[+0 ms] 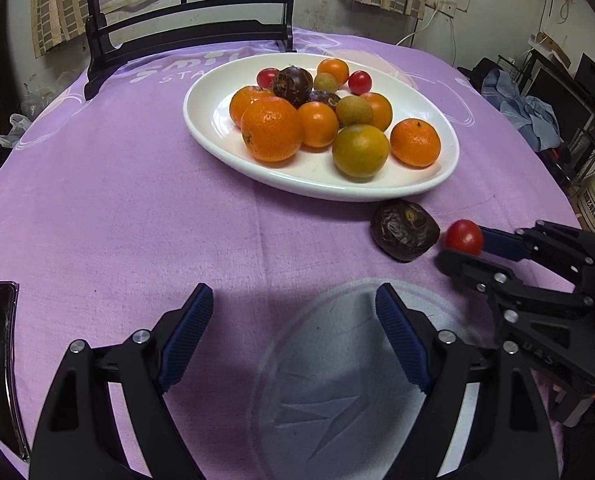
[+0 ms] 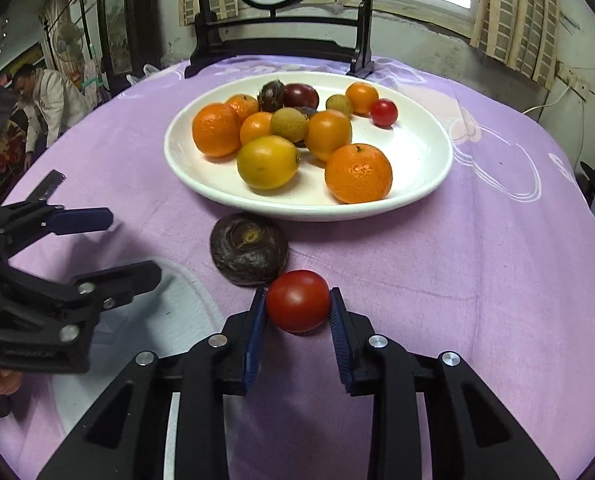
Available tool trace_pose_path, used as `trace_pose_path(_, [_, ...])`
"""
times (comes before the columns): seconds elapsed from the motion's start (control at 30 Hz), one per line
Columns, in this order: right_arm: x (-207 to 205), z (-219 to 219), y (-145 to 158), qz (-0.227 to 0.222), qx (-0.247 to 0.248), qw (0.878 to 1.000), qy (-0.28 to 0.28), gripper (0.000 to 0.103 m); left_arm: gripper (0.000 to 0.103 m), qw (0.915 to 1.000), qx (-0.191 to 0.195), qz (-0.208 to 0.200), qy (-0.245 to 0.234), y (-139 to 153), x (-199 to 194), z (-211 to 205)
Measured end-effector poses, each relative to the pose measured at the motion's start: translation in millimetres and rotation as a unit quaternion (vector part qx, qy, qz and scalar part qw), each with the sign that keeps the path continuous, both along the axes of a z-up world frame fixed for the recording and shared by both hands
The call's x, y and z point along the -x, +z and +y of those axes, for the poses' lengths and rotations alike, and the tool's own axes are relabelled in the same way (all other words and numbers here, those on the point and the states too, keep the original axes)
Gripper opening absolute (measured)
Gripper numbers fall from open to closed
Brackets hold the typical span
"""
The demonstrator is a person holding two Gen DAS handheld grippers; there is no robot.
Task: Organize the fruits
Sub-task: 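Grasp a red cherry tomato with the right tool while the left tool grasps a mangosteen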
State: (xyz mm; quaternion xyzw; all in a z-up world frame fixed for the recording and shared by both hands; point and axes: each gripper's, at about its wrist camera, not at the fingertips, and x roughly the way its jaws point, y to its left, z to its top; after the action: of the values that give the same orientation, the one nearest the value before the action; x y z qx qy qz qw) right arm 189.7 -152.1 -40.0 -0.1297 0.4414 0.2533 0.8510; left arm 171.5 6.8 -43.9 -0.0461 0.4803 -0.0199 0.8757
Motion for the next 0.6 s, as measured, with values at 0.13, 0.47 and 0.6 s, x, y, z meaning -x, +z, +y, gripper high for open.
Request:
trace_pose_path(0.13, [15.0,-14.1,4.2,0.002,-0.008,1.0,-0.014,0.032,0.081,1.0,0.0,-0.006,-0.007,2.6,1.9,-5.7])
trace_pose_path(0.47, [34.7,-55.1,14.4,-0.004,-0.031,0.998,-0.047,0.032,0.081,0.9994,-0.013,0.021,-0.023,-7.6,-7.4,-42.8])
trace_pose_path(0.6, [34.0,-69.2,16.4,-0.003,-0.044,0.997,-0.058,0.032,0.081,0.9991,-0.032,0.019,-0.023,-8.5,-21.0,-64.1])
